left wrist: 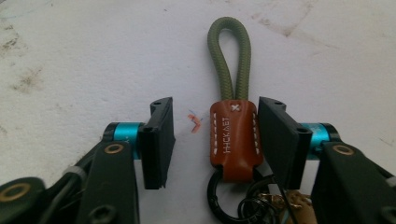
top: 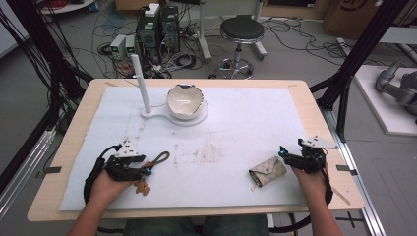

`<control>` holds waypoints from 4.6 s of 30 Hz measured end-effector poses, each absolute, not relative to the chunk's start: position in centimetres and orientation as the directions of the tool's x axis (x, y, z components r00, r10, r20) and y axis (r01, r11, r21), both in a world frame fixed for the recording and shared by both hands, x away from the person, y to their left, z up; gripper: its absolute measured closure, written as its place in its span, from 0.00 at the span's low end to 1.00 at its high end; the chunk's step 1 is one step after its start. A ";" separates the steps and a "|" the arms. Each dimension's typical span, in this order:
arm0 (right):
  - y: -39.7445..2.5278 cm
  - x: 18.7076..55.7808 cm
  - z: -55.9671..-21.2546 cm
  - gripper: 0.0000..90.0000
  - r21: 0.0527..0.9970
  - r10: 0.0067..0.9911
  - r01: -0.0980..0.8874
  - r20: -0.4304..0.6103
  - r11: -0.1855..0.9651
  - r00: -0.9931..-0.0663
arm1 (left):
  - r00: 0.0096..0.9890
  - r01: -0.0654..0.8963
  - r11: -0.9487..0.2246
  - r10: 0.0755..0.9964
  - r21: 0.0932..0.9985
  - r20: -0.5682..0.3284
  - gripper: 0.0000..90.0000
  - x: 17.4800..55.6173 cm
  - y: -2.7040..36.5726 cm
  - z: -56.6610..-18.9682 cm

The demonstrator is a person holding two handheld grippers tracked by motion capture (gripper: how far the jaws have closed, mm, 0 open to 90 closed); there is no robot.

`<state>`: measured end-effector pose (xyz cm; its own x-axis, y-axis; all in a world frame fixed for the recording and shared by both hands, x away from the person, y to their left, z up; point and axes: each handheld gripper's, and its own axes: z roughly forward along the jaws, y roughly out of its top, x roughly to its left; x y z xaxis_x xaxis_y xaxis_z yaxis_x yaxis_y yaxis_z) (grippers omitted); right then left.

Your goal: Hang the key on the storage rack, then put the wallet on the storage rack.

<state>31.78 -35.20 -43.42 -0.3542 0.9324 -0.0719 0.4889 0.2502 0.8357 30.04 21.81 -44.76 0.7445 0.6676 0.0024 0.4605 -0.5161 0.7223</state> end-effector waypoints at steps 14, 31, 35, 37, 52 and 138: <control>-35.2 31.7 -43.4 0.24 0.837 0.934 0.488 -0.071 0.247 -0.351 | 0.737 0.477 -0.482 0.675 0.735 -0.035 0.77 29.7 21.5 -44.2; -35.1 31.7 -43.4 0.24 0.837 0.936 0.489 -0.073 0.246 -0.345 | 0.651 0.290 -0.263 0.759 0.920 0.011 0.77 30.6 23.3 -36.7; -35.1 31.7 -43.4 0.24 0.837 0.937 0.491 -0.071 0.243 -0.342 | 0.619 0.245 -0.247 0.784 0.938 0.045 0.77 31.4 23.6 -34.5; -35.2 31.6 -43.4 0.24 0.837 0.938 0.492 -0.068 0.239 -0.339 | 0.596 0.227 -0.243 0.801 0.943 0.063 0.77 32.0 23.7 -33.5; -35.4 31.7 -43.4 0.24 0.838 0.942 0.495 -0.063 0.228 -0.329 | 0.454 0.221 -0.191 0.888 0.956 0.072 0.77 36.2 25.4 -30.2; -36.2 30.8 -43.3 0.24 0.839 0.945 0.493 -0.068 0.228 -0.321 | 0.669 0.305 -0.237 0.743 0.922 -0.030 0.23 33.2 21.1 -39.7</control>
<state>30.85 -36.24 -43.34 -0.3213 0.9445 -0.0677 0.4935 0.2281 0.8393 33.17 21.13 -39.68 0.6687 0.7429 -0.0302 0.3049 -0.2370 0.9224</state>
